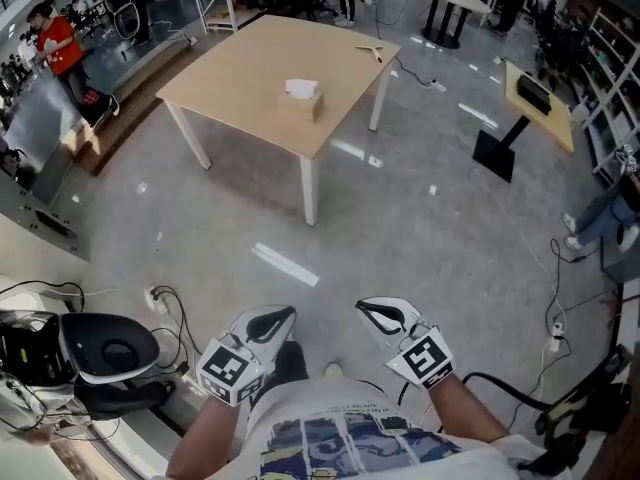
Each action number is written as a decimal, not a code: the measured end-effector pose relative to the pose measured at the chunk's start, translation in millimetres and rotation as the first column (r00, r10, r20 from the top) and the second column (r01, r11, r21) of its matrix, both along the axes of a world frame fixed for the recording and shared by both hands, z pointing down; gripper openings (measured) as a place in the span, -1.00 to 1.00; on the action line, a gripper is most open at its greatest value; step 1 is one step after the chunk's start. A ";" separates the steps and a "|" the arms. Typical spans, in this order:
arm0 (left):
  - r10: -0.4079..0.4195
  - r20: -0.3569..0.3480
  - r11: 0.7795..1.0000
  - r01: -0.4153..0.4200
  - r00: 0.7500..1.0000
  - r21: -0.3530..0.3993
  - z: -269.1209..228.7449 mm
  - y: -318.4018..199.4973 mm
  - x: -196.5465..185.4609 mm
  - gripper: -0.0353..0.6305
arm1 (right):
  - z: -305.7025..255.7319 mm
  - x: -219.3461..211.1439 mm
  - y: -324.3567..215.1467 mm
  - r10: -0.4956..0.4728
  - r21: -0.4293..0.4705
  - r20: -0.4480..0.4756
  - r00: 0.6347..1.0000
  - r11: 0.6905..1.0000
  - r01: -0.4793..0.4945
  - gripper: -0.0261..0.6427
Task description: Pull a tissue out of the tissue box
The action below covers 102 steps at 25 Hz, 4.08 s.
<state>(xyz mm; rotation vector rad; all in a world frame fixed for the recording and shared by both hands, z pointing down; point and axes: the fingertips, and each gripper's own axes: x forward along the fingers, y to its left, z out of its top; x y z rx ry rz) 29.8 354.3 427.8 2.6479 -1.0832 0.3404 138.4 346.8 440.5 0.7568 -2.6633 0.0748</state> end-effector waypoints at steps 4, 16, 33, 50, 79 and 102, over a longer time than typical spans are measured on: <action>0.009 -0.036 1.000 -0.008 0.999 0.022 -11.6 -44.9 -26.5 -0.88 | -7.6 -25.9 -40.0 0.000 0.020 -0.030 1.000 1.000 0.000 -0.89; 0.073 -0.008 0.996 -0.072 0.997 0.047 -5.3 -137.9 -132.4 -0.88 | -15.1 -130.3 -141.1 0.065 0.009 -0.026 0.998 0.998 -0.064 -0.88; 0.094 -0.012 0.996 -0.094 0.996 0.007 10.9 -305.3 -105.3 -0.88 | -2.0 -120.8 -305.5 0.032 -0.011 -0.008 0.999 0.999 -0.032 -0.88; 0.030 -0.017 0.999 -0.029 0.999 0.035 3.1 -486.1 -78.7 -0.88 | 1.1 -82.9 -468.4 -0.022 -0.001 -0.015 1.000 1.000 0.022 -0.88; 0.435 0.094 0.897 -0.422 0.896 -0.129 125.0 -787.9 -129.1 -0.48 | 2.1 -116.1 -593.0 0.553 -0.032 -0.061 0.831 0.831 -0.555 -0.88; 0.623 0.136 0.766 -0.566 0.770 -0.304 206.0 -809.2 -81.1 -0.64 | 10.7 -96.7 -572.9 0.694 -0.077 -0.124 0.709 0.706 -0.704 -0.88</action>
